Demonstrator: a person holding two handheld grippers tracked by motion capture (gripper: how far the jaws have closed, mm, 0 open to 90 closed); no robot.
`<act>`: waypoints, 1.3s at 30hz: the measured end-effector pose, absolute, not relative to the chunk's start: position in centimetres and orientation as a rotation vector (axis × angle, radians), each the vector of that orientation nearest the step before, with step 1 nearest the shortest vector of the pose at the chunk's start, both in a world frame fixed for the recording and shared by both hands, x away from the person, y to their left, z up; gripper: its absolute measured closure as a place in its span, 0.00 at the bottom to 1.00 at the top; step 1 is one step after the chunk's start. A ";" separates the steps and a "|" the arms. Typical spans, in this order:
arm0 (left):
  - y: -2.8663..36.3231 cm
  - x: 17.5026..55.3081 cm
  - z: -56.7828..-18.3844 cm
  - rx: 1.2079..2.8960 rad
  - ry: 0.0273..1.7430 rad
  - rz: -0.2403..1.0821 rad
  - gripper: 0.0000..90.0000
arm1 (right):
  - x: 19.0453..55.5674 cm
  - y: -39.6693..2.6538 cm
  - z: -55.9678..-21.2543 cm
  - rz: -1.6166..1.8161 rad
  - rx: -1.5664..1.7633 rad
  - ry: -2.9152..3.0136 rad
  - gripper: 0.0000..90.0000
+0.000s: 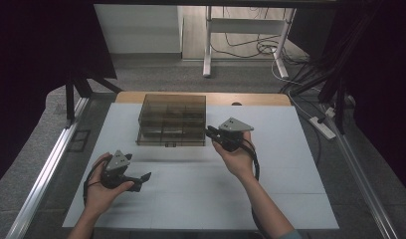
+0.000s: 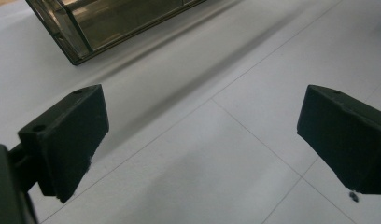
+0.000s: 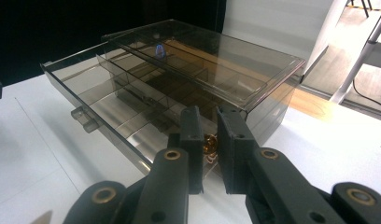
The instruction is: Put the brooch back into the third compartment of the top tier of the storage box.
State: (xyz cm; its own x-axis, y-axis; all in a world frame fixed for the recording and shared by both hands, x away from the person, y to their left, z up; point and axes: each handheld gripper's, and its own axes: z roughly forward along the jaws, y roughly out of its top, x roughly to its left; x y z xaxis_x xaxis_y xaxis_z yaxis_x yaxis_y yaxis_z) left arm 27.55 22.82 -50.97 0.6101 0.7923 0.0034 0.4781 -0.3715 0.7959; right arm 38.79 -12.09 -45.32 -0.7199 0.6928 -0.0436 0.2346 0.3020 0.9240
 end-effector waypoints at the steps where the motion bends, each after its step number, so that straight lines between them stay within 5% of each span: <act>1: 22.8 27.6 -51.0 2.036 1.001 0.500 0.03 | 38.8 -12.1 -45.3 1.407 0.826 2.136 0.90; 39: 22.9 27.6 -50.9 2.037 0.998 0.503 0.03 | 39.4 -10.8 -45.3 1.399 0.817 2.153 0.90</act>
